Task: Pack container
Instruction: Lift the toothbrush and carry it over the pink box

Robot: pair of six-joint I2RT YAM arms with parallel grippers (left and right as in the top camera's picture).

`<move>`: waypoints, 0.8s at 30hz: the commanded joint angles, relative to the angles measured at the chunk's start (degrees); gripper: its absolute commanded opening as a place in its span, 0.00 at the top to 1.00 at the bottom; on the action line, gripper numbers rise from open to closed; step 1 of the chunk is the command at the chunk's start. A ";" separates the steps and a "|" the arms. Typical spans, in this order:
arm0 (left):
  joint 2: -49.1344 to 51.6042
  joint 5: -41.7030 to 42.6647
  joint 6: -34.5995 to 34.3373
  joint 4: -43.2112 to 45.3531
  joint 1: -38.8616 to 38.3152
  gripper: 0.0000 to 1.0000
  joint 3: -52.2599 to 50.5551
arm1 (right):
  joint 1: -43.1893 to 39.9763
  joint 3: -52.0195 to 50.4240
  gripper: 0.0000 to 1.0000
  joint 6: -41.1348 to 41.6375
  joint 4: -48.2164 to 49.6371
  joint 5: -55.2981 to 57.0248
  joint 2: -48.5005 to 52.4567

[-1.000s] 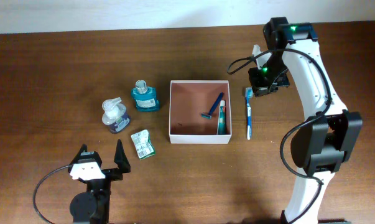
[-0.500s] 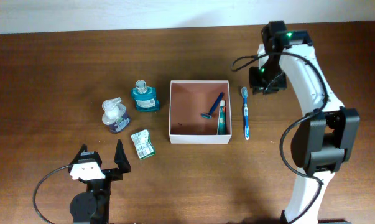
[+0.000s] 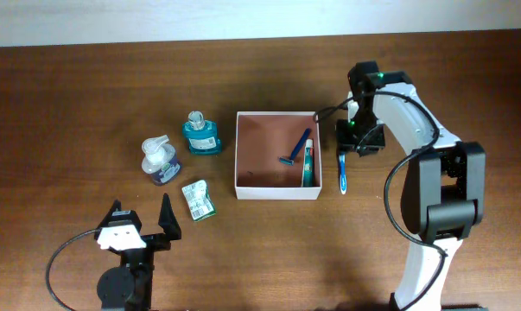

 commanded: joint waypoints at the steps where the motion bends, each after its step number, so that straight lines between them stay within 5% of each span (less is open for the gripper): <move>1: -0.44 0.46 0.55 0.13 0.28 0.01 -0.52 | 0.37 -3.39 0.59 2.47 2.49 -1.20 0.24; 10: -0.44 0.46 0.55 0.13 0.28 0.01 -0.52 | 0.37 -8.55 0.60 2.45 9.92 -2.47 0.24; 18: -0.44 0.46 0.55 0.13 0.28 0.00 -0.52 | 0.37 -9.53 0.81 2.47 13.42 -1.53 0.26; 24: -0.44 0.44 0.55 0.13 0.28 0.01 -0.52 | 0.37 -9.55 0.84 2.47 12.90 0.39 0.26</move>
